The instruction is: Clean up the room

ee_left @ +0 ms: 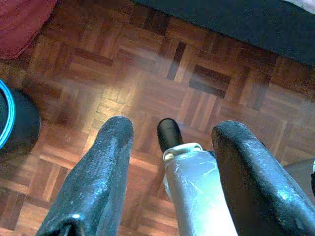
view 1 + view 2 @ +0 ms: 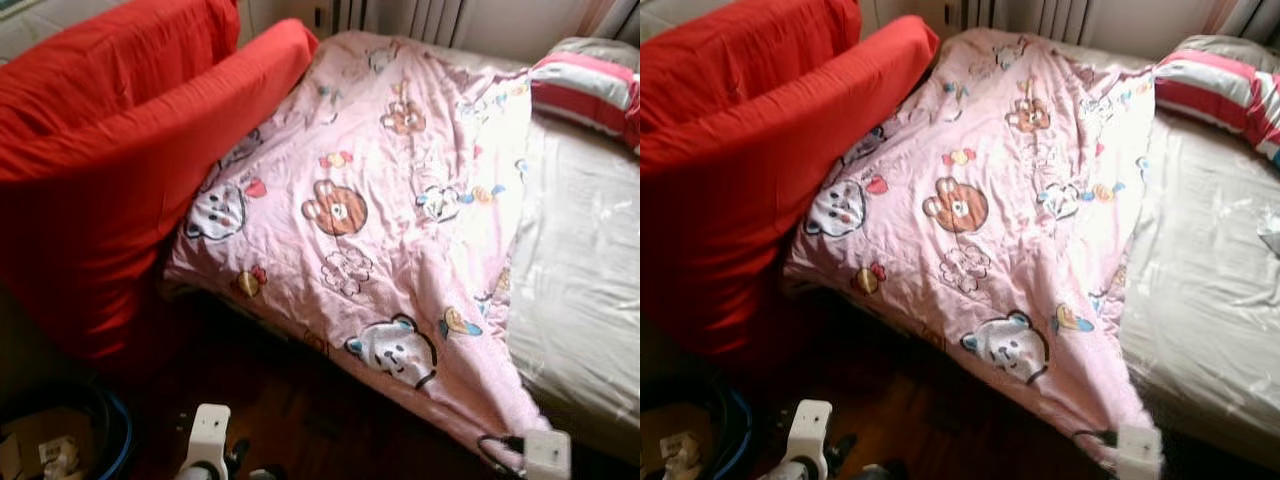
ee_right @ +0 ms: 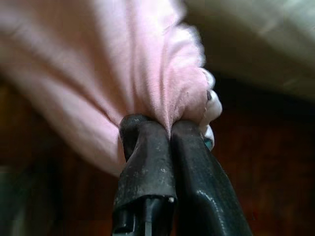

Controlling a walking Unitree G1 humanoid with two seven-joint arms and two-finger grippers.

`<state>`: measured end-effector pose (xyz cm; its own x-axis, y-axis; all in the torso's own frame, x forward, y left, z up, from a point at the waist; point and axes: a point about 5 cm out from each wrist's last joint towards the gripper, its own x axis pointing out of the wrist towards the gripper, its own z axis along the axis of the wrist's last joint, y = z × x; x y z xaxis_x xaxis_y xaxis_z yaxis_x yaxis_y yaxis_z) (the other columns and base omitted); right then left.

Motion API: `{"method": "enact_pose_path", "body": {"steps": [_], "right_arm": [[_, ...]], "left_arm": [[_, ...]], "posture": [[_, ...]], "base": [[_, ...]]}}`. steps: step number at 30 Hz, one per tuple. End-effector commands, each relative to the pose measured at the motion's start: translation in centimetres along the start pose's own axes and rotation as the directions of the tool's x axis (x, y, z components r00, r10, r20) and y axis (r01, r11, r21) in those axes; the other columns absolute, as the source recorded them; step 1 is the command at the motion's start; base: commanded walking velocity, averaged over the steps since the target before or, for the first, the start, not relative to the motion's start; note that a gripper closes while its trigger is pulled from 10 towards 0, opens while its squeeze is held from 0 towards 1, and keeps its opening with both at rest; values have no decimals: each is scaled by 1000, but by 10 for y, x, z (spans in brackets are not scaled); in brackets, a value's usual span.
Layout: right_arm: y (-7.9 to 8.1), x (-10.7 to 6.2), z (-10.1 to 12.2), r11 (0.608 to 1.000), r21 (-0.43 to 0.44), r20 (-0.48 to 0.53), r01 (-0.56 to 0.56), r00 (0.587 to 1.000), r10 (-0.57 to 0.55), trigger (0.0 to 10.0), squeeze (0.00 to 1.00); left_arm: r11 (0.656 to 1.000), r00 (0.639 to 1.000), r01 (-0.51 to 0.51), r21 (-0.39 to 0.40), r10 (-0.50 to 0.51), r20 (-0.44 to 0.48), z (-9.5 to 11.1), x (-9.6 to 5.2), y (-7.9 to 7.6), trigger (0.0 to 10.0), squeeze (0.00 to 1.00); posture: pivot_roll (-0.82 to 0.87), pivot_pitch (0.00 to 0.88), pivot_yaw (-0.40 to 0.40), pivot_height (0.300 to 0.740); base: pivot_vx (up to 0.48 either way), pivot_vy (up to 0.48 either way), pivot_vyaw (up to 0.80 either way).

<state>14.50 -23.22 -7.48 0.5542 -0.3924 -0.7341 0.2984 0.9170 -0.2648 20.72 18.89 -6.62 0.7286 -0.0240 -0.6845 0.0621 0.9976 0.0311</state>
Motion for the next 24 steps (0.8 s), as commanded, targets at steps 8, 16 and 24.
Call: {"method": "enact_pose_path", "body": {"steps": [8,16,24], "right_arm": [[-20,-3,-44,993,-10,-184,117,976,-116,10000,0],[-48,0,-42,967,27,-168,253,955,-245,10000,0],[-34,1,-42,976,31,-168,214,964,-206,10000,0]], "left_arm": [[1000,998,4,13,-3,-57,-12,-3,-1,10000,0],[1000,998,5,16,-4,-62,-13,-3,-2,10000,0],[1000,998,6,17,-5,-58,-13,-3,-2,10000,0]], "posture": [[-48,177,-28,740],[-52,179,-28,740],[-46,179,-27,740]], "base": [[0,0,0],[0,0,0],[0,0,0]]}}
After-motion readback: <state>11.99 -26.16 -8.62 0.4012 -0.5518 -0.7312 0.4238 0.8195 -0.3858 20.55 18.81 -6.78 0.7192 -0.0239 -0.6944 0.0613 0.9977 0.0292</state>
